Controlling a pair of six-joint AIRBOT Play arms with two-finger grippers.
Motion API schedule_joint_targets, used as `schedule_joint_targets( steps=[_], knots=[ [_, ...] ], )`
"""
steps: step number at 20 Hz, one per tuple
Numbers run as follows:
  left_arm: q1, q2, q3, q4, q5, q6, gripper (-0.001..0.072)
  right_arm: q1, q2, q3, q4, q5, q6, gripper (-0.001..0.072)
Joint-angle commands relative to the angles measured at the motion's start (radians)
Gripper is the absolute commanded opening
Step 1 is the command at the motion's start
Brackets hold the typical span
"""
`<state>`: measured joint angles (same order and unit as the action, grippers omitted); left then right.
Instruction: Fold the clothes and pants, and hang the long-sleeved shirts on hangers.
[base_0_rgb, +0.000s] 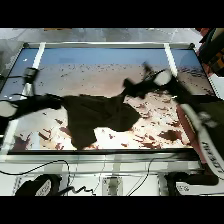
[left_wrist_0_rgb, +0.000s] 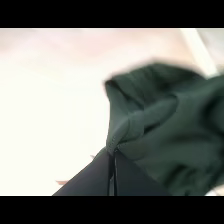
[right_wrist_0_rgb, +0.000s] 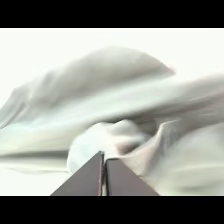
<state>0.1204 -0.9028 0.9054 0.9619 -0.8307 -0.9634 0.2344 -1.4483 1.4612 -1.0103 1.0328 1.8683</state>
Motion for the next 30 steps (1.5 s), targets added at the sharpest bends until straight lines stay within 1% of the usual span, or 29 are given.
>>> schedule_joint_targets(
  steps=[1, 3, 5, 9, 12, 14, 17, 19, 21, 22, 23, 25, 26, 28, 30],
  knots=[
    [0.189, 0.065, 0.037, 0.002, 0.023, -0.055, 0.0015, -0.188, 0.183, 0.046, -0.167, 0.079, -0.131, 0.0010],
    [0.250, 0.097, 0.037, -0.034, 0.024, -0.055, 0.0015, -0.266, 0.281, 0.046, -0.180, 0.090, -0.213, 0.0010],
    [0.272, 0.125, 0.037, -0.051, 0.039, -0.055, 0.0015, -0.322, 0.364, 0.046, -0.182, 0.079, -0.271, 0.0010],
    [0.272, 0.197, 0.037, -0.050, 0.116, -0.055, 0.0015, -0.390, 0.493, 0.046, -0.208, 0.067, -0.323, 0.0010],
    [0.272, 0.283, 0.037, -0.050, 0.215, -0.055, 0.0015, -0.397, 0.586, 0.046, -0.226, 0.080, -0.382, 0.0010],
    [0.272, 0.355, 0.037, -0.050, 0.322, -0.055, 0.0015, -0.397, 0.659, 0.046, -0.227, 0.082, -0.416, 0.0010],
    [0.272, 0.473, 0.037, -0.050, 0.489, -0.055, 0.0014, -0.397, 0.782, 0.047, -0.227, 0.064, -0.420, 0.0010],
    [0.272, 0.534, 0.037, -0.050, 0.520, -0.055, 0.0014, -0.397, 0.856, 0.046, -0.234, 0.045, -0.420, 0.0010],
    [0.272, 0.557, 0.037, -0.050, 0.459, -0.055, 0.0013, -0.397, 0.898, 0.046, -0.253, 0.005, -0.419, 0.0008],
    [0.272, 0.553, 0.037, -0.050, 0.389, -0.056, 0.0013, -0.397, 0.894, 0.046, -0.253, -0.006, -0.416, 0.0008],
    [0.272, 0.537, 0.037, -0.050, 0.281, -0.064, 0.0013, -0.397, 0.869, 0.046, -0.251, 0.003, -0.402, 0.0007],
    [0.272, 0.463, 0.026, -0.050, 0.092, -0.156, 0.0013, -0.396, 0.768, 0.046, -0.251, 0.082, -0.386, 0.0007],
    [0.272, 0.405, 0.010, -0.050, 0.035, -0.189, 0.0013, -0.396, 0.695, 0.046, -0.250, 0.128, -0.386, 0.0008],
    [0.271, 0.262, -0.024, -0.050, 0.019, -0.190, 0.0013, -0.396, 0.515, 0.046, -0.247, 0.179, -0.386, 0.0009],
    [0.256, 0.074, -0.036, -0.051, 0.034, -0.189, 0.0014, -0.396, 0.315, 0.046, -0.240, 0.147, -0.386, 0.0009]
  ],
)
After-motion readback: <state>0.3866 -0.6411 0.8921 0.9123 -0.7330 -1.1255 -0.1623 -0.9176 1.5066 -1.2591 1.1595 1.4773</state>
